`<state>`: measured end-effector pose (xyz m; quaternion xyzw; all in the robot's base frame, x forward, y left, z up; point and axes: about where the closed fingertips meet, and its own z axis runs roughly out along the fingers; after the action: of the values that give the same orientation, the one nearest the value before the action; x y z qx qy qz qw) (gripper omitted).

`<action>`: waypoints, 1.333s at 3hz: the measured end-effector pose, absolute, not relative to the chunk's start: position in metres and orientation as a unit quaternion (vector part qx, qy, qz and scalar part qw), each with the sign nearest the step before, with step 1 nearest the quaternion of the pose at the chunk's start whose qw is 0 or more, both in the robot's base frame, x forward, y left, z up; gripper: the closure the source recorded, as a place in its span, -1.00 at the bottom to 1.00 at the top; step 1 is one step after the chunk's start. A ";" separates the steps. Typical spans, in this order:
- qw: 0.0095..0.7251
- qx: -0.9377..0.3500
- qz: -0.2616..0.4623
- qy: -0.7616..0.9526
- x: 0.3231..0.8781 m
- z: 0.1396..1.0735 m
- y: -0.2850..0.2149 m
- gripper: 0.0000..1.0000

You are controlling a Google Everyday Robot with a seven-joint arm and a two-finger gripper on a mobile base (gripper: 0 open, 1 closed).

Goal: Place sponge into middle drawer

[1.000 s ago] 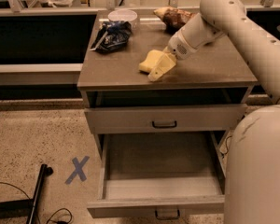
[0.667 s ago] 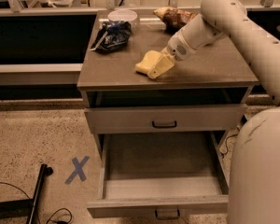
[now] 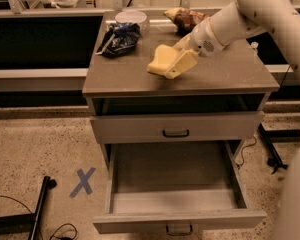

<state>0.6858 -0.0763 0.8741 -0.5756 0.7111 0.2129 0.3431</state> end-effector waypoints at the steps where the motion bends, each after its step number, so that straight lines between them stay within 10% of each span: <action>1: 0.376 -0.599 0.174 0.685 0.644 0.902 -0.119 1.00; 4: 0.362 -0.606 0.110 0.700 0.498 0.837 -0.226 1.00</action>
Offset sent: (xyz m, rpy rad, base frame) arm -0.2292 -0.2206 -0.0717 -0.1078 -0.1033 -0.2043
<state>0.4984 -0.2264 0.8366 -0.6059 0.6996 0.1104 0.3624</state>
